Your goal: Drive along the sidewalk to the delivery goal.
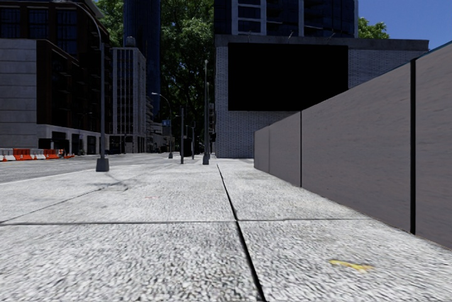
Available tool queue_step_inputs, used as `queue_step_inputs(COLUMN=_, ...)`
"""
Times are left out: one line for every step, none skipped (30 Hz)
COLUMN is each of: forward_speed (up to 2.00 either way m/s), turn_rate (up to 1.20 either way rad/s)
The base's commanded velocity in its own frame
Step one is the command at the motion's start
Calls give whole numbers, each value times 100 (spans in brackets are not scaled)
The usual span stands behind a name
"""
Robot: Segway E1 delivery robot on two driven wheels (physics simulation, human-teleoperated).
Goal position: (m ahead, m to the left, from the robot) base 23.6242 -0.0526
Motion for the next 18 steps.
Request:
queue_step_inputs(forward_speed=200, turn_rate=0)
queue_step_inputs(forward_speed=200, turn_rate=0)
queue_step_inputs(forward_speed=200, turn_rate=0)
queue_step_inputs(forward_speed=200, turn_rate=0)
queue_step_inputs(forward_speed=200, turn_rate=0)
queue_step_inputs(forward_speed=200, turn_rate=0)
queue_step_inputs(forward_speed=200, turn_rate=0)
queue_step_inputs(forward_speed=200, turn_rate=0)
queue_step_inputs(forward_speed=200, turn_rate=0)
queue_step_inputs(forward_speed=200, turn_rate=0)
queue_step_inputs(forward_speed=200, turn_rate=0)
queue_step_inputs(forward_speed=200, turn_rate=0)
queue_step_inputs(forward_speed=200, turn_rate=0)
queue_step_inputs(forward_speed=200, turn_rate=0)
queue_step_inputs(forward_speed=200, turn_rate=0)
queue_step_inputs(forward_speed=200, turn_rate=0)
queue_step_inputs(forward_speed=200, turn_rate=0)
queue_step_inputs(forward_speed=200, turn_rate=0)
